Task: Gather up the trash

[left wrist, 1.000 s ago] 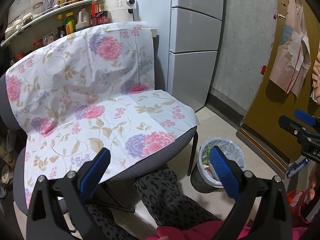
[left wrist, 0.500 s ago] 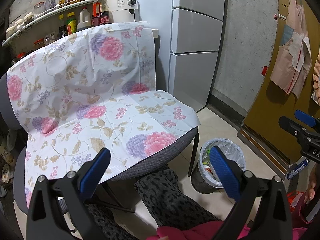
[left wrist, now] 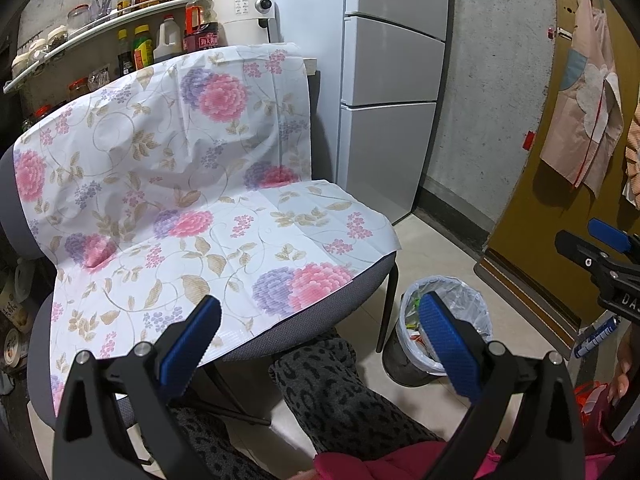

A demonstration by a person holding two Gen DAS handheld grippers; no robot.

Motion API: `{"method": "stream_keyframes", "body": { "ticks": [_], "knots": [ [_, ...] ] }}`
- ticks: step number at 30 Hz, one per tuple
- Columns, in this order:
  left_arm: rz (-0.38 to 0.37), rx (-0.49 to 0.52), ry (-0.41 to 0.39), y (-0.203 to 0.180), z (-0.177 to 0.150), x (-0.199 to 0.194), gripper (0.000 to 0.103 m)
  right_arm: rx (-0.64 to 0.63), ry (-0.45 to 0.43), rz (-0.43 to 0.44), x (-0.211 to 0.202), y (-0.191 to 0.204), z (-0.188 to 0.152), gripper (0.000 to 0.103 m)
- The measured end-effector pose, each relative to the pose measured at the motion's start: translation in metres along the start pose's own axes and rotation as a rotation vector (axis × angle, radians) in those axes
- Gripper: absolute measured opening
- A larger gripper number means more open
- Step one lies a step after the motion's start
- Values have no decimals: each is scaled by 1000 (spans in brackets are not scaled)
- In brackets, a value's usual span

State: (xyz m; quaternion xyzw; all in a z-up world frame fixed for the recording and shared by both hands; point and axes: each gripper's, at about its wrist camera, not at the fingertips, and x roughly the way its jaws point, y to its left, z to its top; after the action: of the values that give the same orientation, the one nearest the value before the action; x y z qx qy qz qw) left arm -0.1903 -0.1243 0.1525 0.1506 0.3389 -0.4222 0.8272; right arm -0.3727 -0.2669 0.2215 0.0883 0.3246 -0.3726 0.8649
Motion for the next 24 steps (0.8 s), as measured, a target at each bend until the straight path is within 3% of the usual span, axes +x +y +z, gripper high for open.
{"method": "stream_keyframes", "body": {
  "ticks": [14,19,24],
  "knots": [
    [7,-2,-2,3,0,1,96,4,3,-3,0,1,-1,91],
    [6,-3,-45,6,0,-2,96,5,8,-5,2,2,-2,91],
    [20,-39,-19,19,-2,9,96,14,54,21,27,9,-2,91]
  ]
}}
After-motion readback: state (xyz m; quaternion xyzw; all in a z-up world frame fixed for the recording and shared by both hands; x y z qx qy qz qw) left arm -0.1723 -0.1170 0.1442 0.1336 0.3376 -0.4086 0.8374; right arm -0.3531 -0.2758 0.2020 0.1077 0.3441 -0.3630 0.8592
